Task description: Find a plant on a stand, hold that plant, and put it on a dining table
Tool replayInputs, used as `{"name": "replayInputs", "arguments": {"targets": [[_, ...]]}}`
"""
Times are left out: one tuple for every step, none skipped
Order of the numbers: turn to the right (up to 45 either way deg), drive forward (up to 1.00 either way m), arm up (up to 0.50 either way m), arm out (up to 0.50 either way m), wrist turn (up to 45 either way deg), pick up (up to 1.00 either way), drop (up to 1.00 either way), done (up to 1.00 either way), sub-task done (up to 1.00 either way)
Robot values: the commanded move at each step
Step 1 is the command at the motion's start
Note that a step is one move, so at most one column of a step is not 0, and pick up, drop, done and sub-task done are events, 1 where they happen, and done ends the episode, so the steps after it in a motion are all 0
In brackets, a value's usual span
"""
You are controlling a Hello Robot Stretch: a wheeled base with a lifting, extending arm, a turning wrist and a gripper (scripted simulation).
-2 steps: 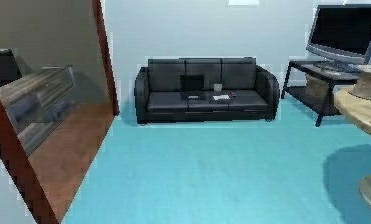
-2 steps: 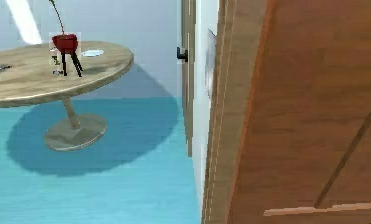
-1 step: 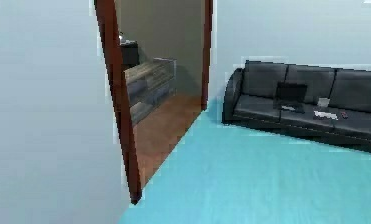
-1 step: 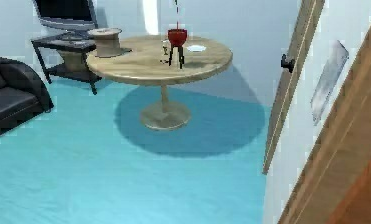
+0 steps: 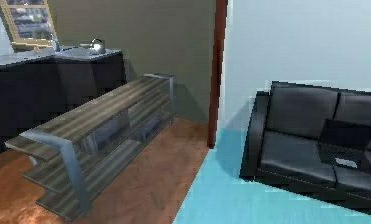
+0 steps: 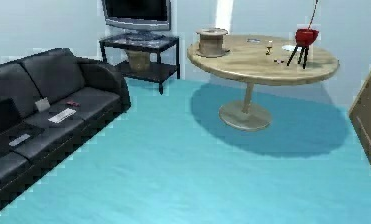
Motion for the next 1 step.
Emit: {"name": "replayInputs", "arguments": {"targets": [[-3.0, 0.00, 0.00, 0.00, 0.0, 0.00, 0.00, 0.00, 0.00]]}}
